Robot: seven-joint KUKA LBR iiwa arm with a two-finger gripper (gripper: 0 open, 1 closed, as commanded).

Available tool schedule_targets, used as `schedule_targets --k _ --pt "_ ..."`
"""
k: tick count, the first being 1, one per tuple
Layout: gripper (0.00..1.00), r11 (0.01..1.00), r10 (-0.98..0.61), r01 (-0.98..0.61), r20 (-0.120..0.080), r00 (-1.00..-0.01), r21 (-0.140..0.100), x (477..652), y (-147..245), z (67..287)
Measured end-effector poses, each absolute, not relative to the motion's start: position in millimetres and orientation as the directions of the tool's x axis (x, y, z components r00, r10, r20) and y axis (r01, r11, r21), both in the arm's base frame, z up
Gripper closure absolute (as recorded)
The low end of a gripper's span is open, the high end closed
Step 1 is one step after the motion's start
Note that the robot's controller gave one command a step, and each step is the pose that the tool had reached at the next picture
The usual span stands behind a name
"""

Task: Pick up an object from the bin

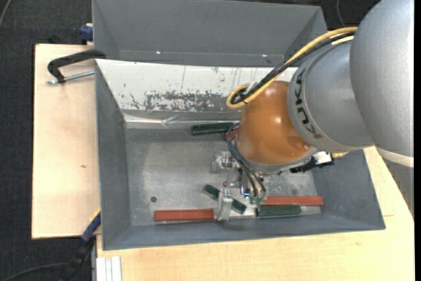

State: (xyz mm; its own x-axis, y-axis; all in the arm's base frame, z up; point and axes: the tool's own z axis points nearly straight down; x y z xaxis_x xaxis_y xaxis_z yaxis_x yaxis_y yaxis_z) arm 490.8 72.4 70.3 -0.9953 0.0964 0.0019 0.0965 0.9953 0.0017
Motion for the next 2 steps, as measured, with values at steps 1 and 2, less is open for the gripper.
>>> schedule_targets --k 1,2 --pt "1.0 0.995 0.097 0.097 0.001 -0.995 0.001 490.8 71 71" --pt "1.0 0.998 0.063 0.063 -0.013 -0.998 0.003 500.5 57 227"
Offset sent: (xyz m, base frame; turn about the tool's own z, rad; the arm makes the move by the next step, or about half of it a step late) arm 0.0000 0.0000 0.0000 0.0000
